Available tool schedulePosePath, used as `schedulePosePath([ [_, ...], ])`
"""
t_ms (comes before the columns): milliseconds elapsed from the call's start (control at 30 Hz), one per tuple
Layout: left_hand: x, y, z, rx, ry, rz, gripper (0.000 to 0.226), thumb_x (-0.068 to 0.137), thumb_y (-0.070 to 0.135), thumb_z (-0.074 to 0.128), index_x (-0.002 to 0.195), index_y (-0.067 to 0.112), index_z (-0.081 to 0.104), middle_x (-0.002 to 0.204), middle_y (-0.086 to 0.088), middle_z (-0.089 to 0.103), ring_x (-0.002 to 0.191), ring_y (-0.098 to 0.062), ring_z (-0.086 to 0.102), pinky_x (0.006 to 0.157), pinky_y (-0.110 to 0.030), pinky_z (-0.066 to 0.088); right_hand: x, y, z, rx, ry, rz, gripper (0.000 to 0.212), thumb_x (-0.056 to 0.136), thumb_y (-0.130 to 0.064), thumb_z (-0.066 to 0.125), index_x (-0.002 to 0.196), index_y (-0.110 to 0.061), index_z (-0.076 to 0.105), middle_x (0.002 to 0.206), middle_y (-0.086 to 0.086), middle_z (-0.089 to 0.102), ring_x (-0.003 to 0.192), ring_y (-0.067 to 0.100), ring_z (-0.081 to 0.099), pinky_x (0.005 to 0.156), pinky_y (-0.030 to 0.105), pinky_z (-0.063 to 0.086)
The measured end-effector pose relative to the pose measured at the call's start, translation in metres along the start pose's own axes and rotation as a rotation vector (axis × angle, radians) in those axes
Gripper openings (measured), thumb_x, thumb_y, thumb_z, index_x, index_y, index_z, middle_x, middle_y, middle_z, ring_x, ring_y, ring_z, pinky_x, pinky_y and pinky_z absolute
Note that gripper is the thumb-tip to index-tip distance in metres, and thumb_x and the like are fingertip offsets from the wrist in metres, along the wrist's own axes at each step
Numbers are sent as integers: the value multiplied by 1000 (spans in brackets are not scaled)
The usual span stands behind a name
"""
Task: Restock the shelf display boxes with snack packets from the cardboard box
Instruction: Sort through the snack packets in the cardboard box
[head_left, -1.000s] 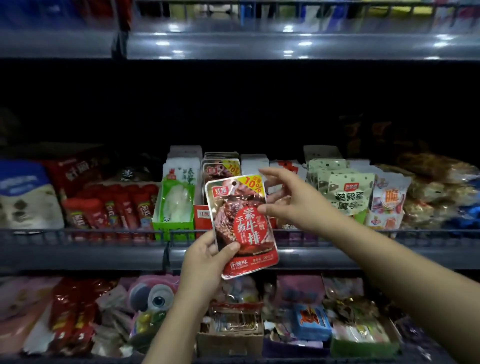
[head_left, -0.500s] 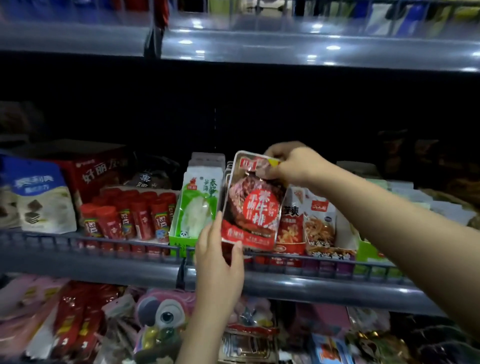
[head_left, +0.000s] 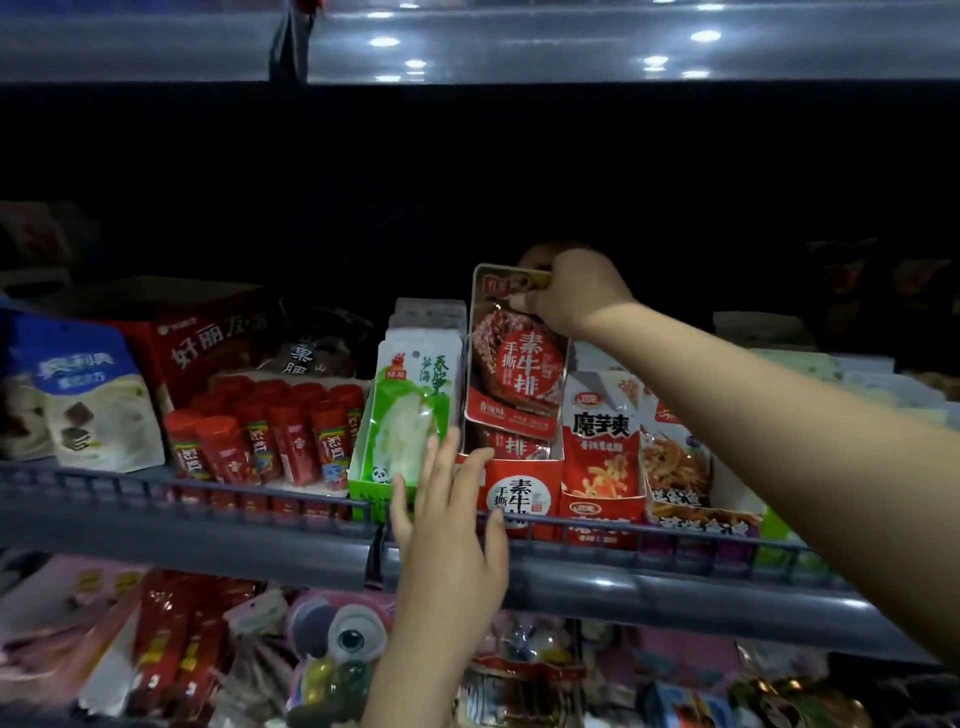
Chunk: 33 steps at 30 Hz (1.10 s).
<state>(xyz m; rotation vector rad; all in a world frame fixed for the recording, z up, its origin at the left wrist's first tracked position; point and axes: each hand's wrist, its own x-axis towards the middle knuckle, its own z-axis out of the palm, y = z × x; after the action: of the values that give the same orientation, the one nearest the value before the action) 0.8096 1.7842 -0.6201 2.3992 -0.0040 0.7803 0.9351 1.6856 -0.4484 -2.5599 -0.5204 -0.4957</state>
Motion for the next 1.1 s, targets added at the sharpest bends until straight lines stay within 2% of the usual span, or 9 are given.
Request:
schedulePosePath([
  [100, -1, 0, 0, -60, 8, -7, 48, 96, 25, 46, 138, 39, 30, 153, 24, -1, 139, 8, -12, 111, -22, -21, -4, 1, 20, -51, 30, -46, 26, 91, -25, 57, 117, -19, 60, 108, 5, 66, 86, 22, 61, 73, 32, 51],
  [233, -2, -1, 2, -55, -9, -6, 54, 96, 27, 44, 142, 42, 20, 150, 27, -11, 139, 6, -15, 111, -23, -22, -7, 10, 44, -148, -22, -112, 22, 90, -26, 58, 111, -20, 60, 108, 5, 67, 98, 25, 61, 79, 32, 46],
  [400, -3, -1, 3, -32, -20, -8, 57, 97, 27, 43, 144, 42, 16, 151, 25, -16, 137, 8, -20, 111, -25, -23, -4, 23, 53, -348, -68, -140, 39, 81, -40, 67, 116, -22, 60, 116, 7, 61, 108, 27, 53, 83, 32, 38],
  [567, -4, -1, 3, -30, -19, -11, 59, 97, 27, 43, 145, 42, 13, 152, 24, -17, 137, 8, -20, 113, -30, -20, -4, 27, 58, -310, -2, -129, 46, 75, -40, 73, 114, -20, 58, 115, 6, 60, 108, 26, 52, 82, 32, 37],
  [767, -4, -2, 1, 6, -32, 8, 64, 97, 26, 42, 147, 41, 4, 152, 21, -19, 139, 4, -21, 115, -33, -18, -16, 26, 51, -328, 68, -123, 44, 85, -40, 63, 125, -23, 55, 124, 3, 57, 118, 23, 46, 96, 33, 33],
  [900, -11, 4, -4, 25, -51, 18, 65, 98, 26, 40, 147, 39, 1, 154, 16, -20, 139, 2, -23, 115, -32, -18, -44, 25, 36, -204, 116, -131, 40, 88, -38, 59, 125, -24, 56, 125, 1, 57, 119, 21, 42, 96, 30, 30],
  [1000, -25, 13, -10, 15, -55, 48, 59, 97, 26, 41, 148, 37, 12, 156, 15, -8, 142, 0, -14, 116, -27, -12, -88, 29, 24, -85, 226, -130, 35, 85, -38, 64, 116, -22, 63, 117, 1, 62, 114, 20, 47, 94, 32, 36],
  [1100, -51, 25, -15, -56, -50, 36, 49, 96, 25, 45, 142, 34, 33, 151, 14, 20, 140, -5, 11, 115, -27, 8, -142, 38, 16, 37, 261, -94, 31, 83, -36, 66, 111, -22, 65, 107, -3, 64, 108, 16, 49, 90, 27, 36],
])
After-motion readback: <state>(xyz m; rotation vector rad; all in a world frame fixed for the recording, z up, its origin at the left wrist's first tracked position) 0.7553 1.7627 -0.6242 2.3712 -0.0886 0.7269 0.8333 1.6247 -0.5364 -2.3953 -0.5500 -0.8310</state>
